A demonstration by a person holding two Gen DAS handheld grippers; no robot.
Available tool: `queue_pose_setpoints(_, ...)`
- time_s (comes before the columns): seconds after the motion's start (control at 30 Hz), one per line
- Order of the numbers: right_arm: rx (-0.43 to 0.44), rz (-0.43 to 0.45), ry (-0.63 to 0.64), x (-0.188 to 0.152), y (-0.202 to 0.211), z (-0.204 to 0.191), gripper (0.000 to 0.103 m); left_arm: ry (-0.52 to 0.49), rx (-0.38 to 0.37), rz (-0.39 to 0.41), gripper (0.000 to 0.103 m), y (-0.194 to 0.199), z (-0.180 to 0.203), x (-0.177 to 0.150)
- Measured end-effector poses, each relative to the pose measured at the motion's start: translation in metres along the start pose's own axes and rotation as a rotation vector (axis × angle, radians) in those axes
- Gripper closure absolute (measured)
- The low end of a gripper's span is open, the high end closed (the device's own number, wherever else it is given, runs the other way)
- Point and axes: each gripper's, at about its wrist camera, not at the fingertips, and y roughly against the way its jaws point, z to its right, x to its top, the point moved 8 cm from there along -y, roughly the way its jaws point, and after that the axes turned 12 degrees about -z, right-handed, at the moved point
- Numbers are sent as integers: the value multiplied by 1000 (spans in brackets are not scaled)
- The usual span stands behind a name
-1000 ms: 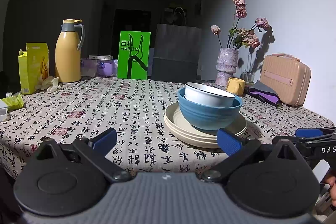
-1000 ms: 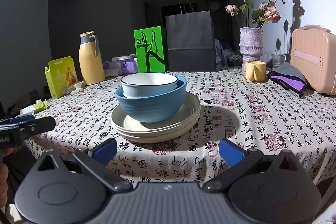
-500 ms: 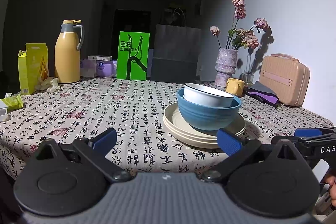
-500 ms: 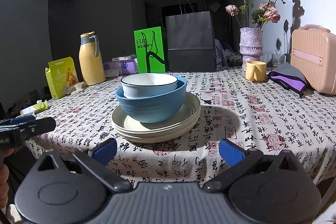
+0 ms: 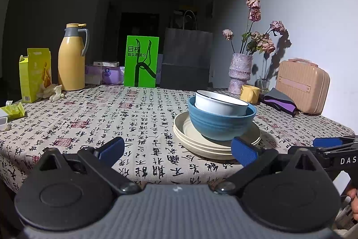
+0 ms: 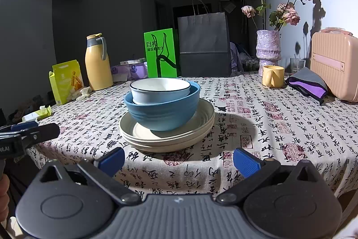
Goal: Organize plates and bowls
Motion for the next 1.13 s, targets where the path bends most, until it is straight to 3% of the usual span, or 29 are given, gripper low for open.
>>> queue_pose_setpoints(1.13, 6, -1, 7, 0, -1, -2, 0, -18, -16, -10, 0, -2, 4, -3)
